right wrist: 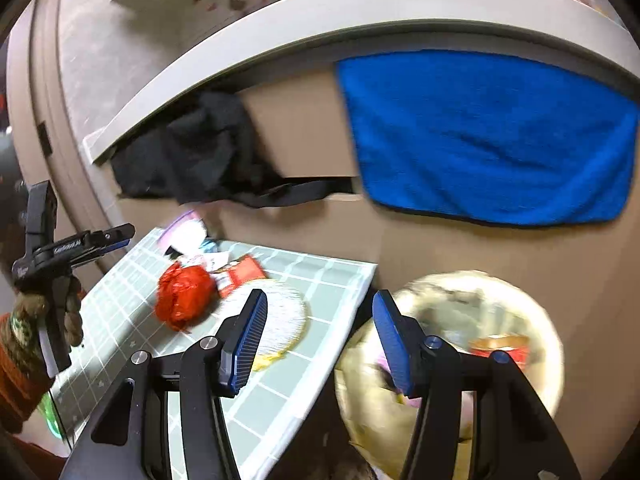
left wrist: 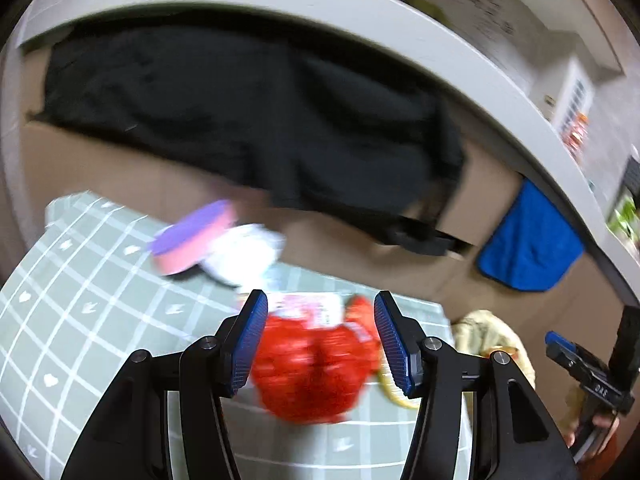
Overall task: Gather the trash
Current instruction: 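Grasp the red plastic bag with the left gripper while the right grasps the red wrapper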
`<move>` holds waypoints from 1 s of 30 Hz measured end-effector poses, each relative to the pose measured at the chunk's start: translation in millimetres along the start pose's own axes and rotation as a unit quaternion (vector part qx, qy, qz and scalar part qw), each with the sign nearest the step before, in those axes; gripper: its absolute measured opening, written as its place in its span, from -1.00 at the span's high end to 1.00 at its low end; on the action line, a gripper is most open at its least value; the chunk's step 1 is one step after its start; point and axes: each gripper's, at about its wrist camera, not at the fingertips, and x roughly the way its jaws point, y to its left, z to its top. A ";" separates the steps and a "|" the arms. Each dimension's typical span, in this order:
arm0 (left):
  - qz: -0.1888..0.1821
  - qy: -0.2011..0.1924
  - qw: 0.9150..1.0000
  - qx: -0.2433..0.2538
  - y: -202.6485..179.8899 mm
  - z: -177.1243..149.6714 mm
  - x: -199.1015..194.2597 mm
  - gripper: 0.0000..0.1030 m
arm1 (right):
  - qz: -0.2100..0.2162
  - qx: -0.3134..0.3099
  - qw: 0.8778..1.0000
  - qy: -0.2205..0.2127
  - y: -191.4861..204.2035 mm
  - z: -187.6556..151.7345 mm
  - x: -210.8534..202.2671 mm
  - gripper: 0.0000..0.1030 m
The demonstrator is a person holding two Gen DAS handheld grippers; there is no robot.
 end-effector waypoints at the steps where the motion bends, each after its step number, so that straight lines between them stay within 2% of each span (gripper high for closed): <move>1: -0.001 0.005 1.000 -0.009 12.4 -0.9 -1.1 -0.07 | 0.005 -0.005 1.000 0.004 11.1 0.7 7.8 -0.02; 6: -0.033 0.038 0.998 -0.024 37.2 -17.6 6.0 -0.07 | 0.019 -0.014 0.999 0.031 46.1 -0.4 37.2 -0.02; 11: -0.059 0.068 0.996 -0.022 15.8 -31.1 35.3 -0.12 | 0.027 -0.035 0.998 0.054 72.3 -7.0 52.1 -0.02; 13: -0.052 0.076 0.995 -0.028 10.6 -32.2 52.0 -0.14 | 0.021 -0.045 0.997 0.055 76.8 -9.2 50.4 -0.02; 17: -0.010 0.086 0.995 -0.044 12.4 -38.6 76.5 -0.22 | 0.010 -0.048 0.997 0.058 74.7 -13.9 44.8 -0.02; 18: -0.008 0.084 0.995 -0.050 14.4 -40.3 79.4 -0.36 | 0.009 -0.046 0.997 0.060 72.7 -15.1 44.5 -0.02; 22: -0.027 0.103 0.990 -0.089 22.1 -49.6 91.5 -0.54 | 0.008 -0.031 0.997 0.069 62.5 -20.6 47.2 -0.02; 24: -0.042 0.116 0.987 -0.106 24.3 -54.1 96.3 -0.55 | 0.009 -0.021 0.997 0.073 60.2 -21.5 50.9 -0.02; 26: -0.042 0.123 0.985 -0.110 23.3 -56.2 96.6 -0.52 | 0.014 -0.015 0.997 0.075 59.7 -22.5 54.6 -0.02; 28: -0.040 0.122 0.986 -0.105 21.6 -55.4 92.4 -0.33 | 0.014 -0.017 0.997 0.077 62.6 -23.3 57.7 -0.02; 30: -0.037 0.124 0.987 -0.095 18.6 -53.0 85.3 -0.26 | 0.014 -0.024 0.997 0.078 66.6 -24.3 59.8 -0.02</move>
